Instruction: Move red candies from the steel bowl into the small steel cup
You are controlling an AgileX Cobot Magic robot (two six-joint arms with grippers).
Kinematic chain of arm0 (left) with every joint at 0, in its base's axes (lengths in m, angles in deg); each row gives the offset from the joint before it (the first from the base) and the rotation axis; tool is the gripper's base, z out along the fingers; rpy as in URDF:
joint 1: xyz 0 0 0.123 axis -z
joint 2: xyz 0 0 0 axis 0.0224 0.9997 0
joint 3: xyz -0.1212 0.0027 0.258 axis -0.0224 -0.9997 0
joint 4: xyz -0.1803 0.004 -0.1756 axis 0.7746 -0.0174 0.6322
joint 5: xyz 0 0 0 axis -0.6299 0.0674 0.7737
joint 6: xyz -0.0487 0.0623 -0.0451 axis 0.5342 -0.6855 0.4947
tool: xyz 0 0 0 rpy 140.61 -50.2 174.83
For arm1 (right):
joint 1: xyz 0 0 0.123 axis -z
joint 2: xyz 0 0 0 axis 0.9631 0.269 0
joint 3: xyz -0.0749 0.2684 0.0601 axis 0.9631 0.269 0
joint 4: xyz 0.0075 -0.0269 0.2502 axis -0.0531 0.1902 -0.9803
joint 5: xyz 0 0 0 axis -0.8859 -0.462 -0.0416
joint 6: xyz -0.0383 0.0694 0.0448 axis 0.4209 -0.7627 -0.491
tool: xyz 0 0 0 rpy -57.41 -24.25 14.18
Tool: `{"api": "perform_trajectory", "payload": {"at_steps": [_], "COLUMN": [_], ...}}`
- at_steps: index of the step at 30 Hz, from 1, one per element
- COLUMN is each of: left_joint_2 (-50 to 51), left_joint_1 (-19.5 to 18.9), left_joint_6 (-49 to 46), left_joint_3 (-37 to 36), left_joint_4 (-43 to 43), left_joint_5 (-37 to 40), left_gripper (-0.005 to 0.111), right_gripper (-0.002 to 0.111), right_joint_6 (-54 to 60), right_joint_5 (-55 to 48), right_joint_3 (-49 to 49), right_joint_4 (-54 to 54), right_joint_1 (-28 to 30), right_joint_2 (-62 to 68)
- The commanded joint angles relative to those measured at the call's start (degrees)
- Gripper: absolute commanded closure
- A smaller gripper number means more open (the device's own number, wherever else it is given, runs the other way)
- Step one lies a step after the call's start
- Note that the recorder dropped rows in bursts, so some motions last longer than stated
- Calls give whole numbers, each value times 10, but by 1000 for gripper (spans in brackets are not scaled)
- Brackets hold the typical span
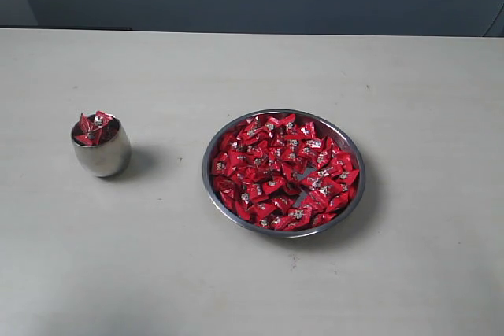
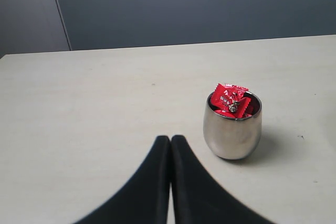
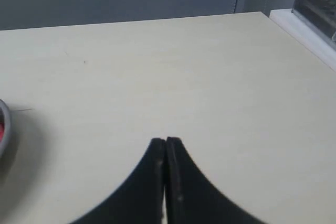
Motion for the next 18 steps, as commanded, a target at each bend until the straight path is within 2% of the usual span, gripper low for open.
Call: {"api": "perform_trajectory", "payload": {"at_steps": [1, 18], "left_joint_2": [-3, -3], "left_joint_1": [4, 4], "left_joint_6": [1, 1], "left_joint_3": [-2, -2], "left_joint_4": [-1, -1], "left_joint_5": [-1, -1], "left_gripper": [106, 106], "right_gripper": [109, 109], "right_joint_6": [2, 2], "right_joint_5": [1, 0], "right_joint_3": [1, 1], "right_joint_4": [-6, -15], "right_joint_1": [3, 3], "right_joint_2": [-3, -3]}}
